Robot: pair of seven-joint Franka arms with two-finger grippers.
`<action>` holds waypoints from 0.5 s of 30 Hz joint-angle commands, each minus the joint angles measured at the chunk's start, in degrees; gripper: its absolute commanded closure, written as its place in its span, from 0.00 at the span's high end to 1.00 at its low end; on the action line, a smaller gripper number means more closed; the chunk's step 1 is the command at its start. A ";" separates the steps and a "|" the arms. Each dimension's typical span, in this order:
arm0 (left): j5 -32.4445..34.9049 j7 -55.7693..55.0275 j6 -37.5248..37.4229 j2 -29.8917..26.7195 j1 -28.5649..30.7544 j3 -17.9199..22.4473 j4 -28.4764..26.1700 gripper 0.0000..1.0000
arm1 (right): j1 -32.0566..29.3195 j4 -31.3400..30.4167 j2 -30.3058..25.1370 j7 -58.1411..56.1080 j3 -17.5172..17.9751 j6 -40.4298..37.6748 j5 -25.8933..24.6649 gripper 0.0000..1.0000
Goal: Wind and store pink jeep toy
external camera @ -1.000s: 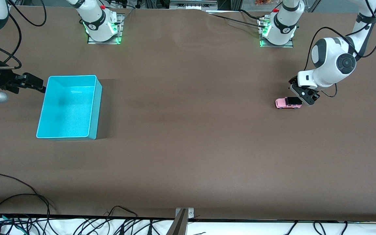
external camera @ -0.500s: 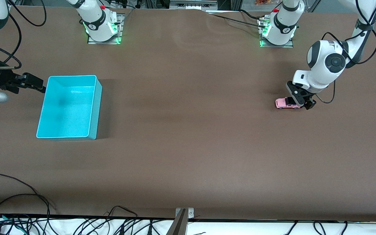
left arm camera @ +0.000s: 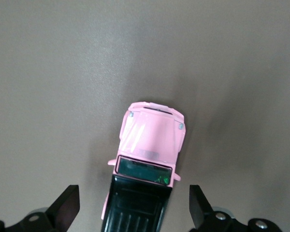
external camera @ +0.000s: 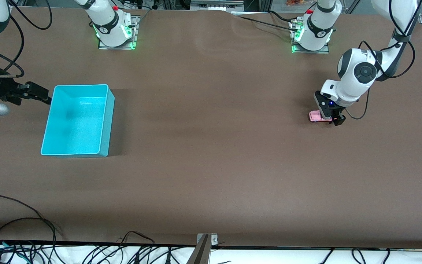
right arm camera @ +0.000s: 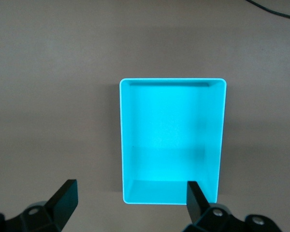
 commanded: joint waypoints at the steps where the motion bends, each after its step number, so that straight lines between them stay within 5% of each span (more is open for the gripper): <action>1: 1.90 0.53 2.24 1.22 0.01 0.25 -0.03 0.99 | -0.04 0.95 0.12 0.70 -0.15 -0.43 0.50 1.00; 8: 1.81 0.44 2.24 1.48 0.01 0.25 -0.03 0.95 | -0.04 0.95 0.12 0.70 -0.15 -0.34 0.50 1.00; 15: 1.81 0.44 2.24 1.66 0.01 0.25 0.06 0.43 | -0.04 0.95 0.12 0.70 -0.15 -0.34 0.50 1.00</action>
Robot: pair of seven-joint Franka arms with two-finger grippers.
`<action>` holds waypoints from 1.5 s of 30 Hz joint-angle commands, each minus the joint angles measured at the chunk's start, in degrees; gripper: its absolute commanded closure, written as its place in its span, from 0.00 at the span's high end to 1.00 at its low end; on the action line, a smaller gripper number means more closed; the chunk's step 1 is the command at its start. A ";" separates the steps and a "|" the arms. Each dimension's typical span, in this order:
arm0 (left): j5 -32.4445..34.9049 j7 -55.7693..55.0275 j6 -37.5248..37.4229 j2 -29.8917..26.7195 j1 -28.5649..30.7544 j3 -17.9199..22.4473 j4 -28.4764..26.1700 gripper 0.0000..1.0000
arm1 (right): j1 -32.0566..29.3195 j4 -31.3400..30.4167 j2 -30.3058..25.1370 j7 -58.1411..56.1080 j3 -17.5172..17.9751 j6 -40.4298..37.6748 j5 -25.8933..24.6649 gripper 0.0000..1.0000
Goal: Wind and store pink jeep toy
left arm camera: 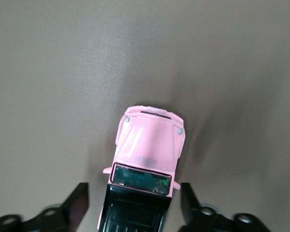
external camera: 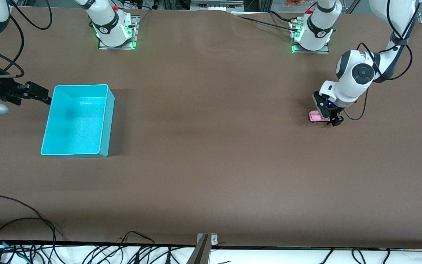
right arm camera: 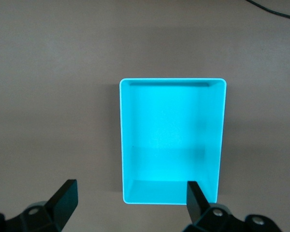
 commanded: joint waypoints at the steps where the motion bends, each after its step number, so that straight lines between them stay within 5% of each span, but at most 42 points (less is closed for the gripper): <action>1: 1.65 0.40 0.99 0.25 0.02 0.25 0.06 0.37 | -0.04 0.95 0.12 0.70 -0.15 -0.34 0.50 1.00; 8: 1.74 0.40 0.99 0.16 0.02 0.25 0.32 0.00 | -0.04 0.95 0.12 0.70 -0.15 -0.34 0.50 1.00; 21: 12.99 0.58 0.91 -0.72 -0.24 0.25 1.99 0.00 | -0.04 0.95 0.21 0.70 -0.15 -0.34 0.50 1.00; 45: 8.42 -0.74 2.57 4.47 -0.59 0.33 1.99 0.00 | -0.04 0.95 0.21 0.70 -0.15 -0.25 0.50 1.00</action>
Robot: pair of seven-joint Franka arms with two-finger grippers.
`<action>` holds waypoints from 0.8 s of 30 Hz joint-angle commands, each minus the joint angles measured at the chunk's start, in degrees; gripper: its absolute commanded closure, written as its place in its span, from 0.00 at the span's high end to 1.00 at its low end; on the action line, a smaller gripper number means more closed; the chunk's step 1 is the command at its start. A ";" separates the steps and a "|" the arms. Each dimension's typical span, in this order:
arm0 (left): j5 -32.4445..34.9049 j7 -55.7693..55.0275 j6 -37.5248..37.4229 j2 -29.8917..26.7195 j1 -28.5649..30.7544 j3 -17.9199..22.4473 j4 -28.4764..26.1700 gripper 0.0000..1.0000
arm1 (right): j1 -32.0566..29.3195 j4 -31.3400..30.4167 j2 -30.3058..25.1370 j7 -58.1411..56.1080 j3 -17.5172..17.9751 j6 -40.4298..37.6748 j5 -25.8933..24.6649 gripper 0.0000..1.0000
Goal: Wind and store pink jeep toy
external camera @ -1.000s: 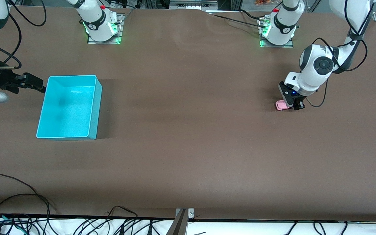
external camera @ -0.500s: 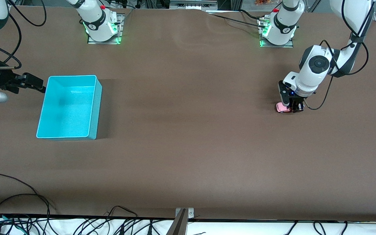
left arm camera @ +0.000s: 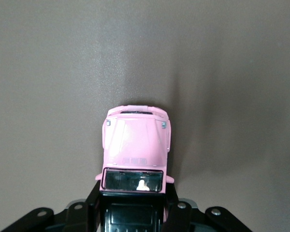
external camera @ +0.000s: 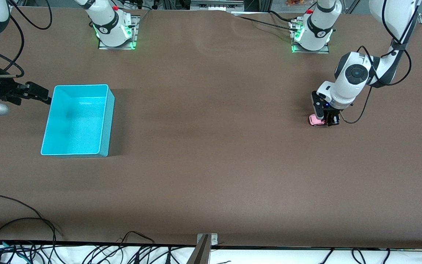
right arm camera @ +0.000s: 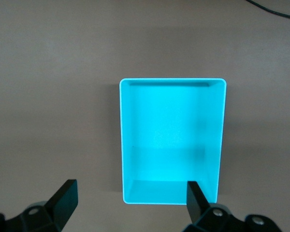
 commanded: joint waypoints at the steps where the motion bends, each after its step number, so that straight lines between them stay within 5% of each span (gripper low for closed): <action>1: -1.96 -0.35 1.63 3.27 -0.28 0.21 0.38 0.00 | -0.04 0.95 0.21 0.70 -0.15 -0.25 0.50 1.00; 24: -4.07 0.35 1.72 3.44 0.51 1.88 0.46 0.00 | -0.04 0.95 0.21 0.70 -0.15 -0.25 0.59 1.00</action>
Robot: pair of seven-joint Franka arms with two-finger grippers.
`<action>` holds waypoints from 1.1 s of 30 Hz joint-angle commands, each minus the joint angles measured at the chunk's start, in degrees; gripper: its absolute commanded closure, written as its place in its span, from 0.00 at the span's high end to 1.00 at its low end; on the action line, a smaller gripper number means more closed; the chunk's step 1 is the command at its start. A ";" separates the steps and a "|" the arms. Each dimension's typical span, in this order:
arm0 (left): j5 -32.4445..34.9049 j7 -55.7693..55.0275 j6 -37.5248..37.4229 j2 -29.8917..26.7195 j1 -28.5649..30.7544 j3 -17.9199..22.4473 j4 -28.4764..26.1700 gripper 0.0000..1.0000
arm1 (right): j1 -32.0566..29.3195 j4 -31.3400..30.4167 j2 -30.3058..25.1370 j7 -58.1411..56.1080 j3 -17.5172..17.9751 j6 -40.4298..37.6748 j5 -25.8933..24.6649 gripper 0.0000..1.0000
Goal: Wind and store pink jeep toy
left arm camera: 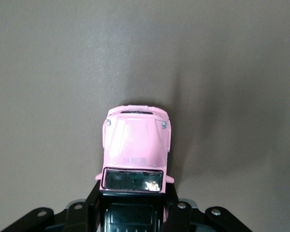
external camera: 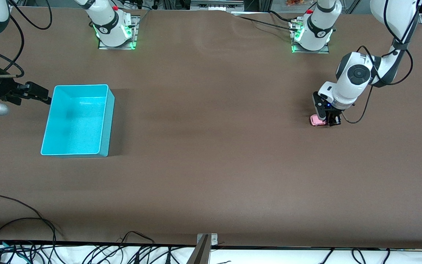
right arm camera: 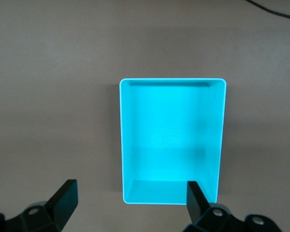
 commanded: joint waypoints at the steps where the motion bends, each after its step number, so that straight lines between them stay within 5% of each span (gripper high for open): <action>1: -2.46 0.44 1.59 3.41 0.26 1.30 0.46 0.00 | -0.04 0.95 0.21 0.69 -0.15 -0.25 0.59 1.00; 33: -2.37 15.56 3.52 6.48 -0.18 8.24 3.27 0.00 | -0.04 0.95 0.21 0.69 -0.15 -0.25 0.50 1.00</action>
